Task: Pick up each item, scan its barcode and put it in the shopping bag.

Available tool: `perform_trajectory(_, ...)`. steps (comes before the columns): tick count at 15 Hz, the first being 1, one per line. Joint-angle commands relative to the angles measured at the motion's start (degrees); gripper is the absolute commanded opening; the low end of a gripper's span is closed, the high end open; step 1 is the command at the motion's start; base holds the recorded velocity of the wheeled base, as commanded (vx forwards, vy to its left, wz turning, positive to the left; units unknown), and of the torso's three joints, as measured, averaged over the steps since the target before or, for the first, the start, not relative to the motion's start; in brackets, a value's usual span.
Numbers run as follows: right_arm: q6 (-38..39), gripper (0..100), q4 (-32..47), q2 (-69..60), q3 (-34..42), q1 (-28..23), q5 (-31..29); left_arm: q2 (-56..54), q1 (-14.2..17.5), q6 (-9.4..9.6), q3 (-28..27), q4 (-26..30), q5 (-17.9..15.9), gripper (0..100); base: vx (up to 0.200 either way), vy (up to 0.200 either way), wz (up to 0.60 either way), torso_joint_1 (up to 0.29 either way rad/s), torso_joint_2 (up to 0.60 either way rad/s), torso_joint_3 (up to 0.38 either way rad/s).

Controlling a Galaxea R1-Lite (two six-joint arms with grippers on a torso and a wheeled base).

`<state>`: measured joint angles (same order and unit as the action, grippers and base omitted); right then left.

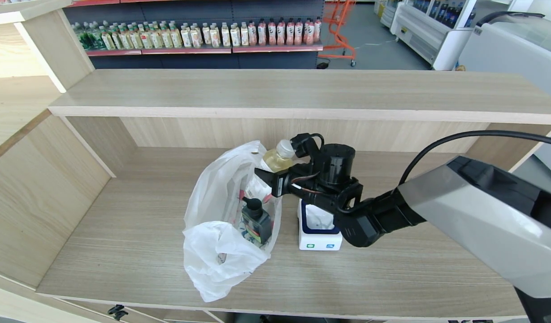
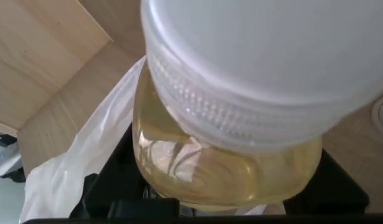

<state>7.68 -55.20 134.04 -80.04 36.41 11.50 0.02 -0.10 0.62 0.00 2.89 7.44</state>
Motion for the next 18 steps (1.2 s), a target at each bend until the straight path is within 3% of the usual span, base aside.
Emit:
perform_trajectory(1, -1.00, 0, 0.00, 2.11, -0.73, 0.32, -0.07, -0.02, 0.01, -0.01, 0.00, 0.01, 0.03, 100, 0.000, 0.000, 0.00, 0.000, 0.00, 0.000)
perform_trajectory(3, -3.20, 0, -0.08, 2.63, -0.73, 0.32, -0.07, -0.02, 0.01, -0.01, 0.00, 0.01, 0.03, 100, 0.000, 0.000, 0.00, 0.000, 0.00, 0.000)
perform_trajectory(4, -4.34, 100, -0.08, 2.90, -0.73, 0.32, -0.07, -0.02, 0.01, -0.01, 0.00, 0.01, 0.03, 100, 0.000, 0.000, 0.00, 0.000, 0.00, 0.000)
perform_trajectory(8, -3.11, 100, -0.08, 2.19, -1.43, 0.41, 0.11, -0.02, 0.01, -0.01, 0.00, 0.01, 0.03, 100, 0.000, 0.000, 0.00, 0.000, 0.00, 0.000)
perform_trajectory(12, 6.47, 100, 0.09, -5.28, 2.17, -0.73, -0.07, -0.02, 0.01, -0.01, 0.00, 0.01, 0.03, 100, 0.000, 0.000, 0.00, 0.000, 0.00, 0.000)
perform_trajectory(16, 7.53, 100, 1.76, -30.85, 30.21, -5.12, -0.25, -0.02, 0.01, -0.01, 0.00, 0.01, 0.03, 100, 0.000, 0.000, 0.00, 0.000, 0.00, 0.000)
perform_trajectory(18, 7.35, 100, 1.76, -41.93, 39.17, -7.76, -0.33, -0.02, 0.01, -0.01, 0.00, 0.01, 0.03, 100, 0.000, 0.000, 0.00, 0.000, 0.00, 0.000)
